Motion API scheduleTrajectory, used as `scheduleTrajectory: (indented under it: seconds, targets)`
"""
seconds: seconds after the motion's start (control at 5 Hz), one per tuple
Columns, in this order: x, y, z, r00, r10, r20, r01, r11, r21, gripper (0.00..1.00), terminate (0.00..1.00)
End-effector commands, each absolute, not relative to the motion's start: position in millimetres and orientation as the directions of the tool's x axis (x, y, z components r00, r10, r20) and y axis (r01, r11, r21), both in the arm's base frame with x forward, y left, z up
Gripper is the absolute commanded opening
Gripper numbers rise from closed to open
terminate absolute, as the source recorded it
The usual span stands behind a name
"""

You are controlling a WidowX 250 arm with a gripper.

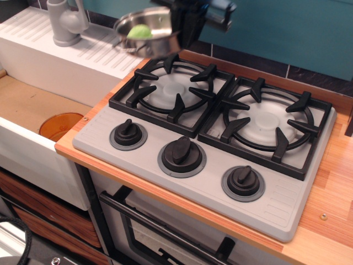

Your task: Put cauliflower in pot or pan an put pot or pan on stove

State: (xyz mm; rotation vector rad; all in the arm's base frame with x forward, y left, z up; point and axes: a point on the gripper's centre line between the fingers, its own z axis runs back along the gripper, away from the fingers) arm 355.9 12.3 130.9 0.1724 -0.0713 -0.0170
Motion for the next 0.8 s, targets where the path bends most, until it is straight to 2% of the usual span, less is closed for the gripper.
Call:
scheduleTrajectory:
  seconds: [0.0,0.6]
  targets:
    - [372.2,-24.6,167.6,0.993,-0.009,0.115,-0.015,0.977,0.211,0.00,0.00]
    - [371.8,-77.9,117.6,0.985,0.019,0.172,-0.050,0.983,0.178,0.00,0.00]
